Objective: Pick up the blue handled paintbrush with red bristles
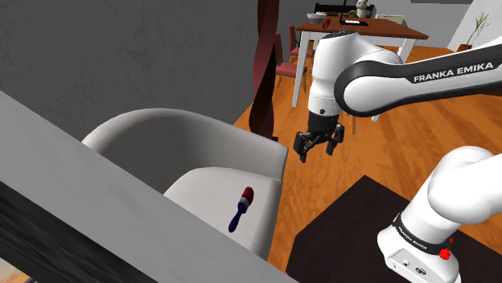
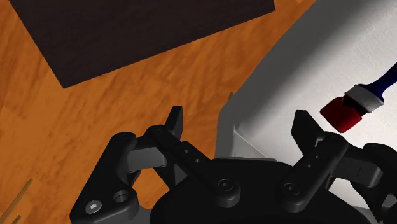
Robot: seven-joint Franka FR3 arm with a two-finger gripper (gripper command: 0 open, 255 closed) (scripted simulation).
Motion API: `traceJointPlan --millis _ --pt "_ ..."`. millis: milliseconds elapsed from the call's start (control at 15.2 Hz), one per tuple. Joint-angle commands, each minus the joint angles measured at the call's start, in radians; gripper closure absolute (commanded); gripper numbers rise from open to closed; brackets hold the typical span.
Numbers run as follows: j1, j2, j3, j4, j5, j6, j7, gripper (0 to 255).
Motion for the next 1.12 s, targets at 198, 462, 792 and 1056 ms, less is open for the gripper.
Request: traceJointPlan --millis 198,462,792,1056 --pt "-0.025 0.159 0.141 0.036 0.030 0.135 0.206 0" --pt "-0.072 0.326 0.256 0.098 -0.007 0.241 0.389 0" --pt "-0.143 0.583 0.381 0.209 -0.176 0.350 0.679 0" --pt "-0.123 0.821 0.389 0.330 -0.399 0.386 0.949 0"
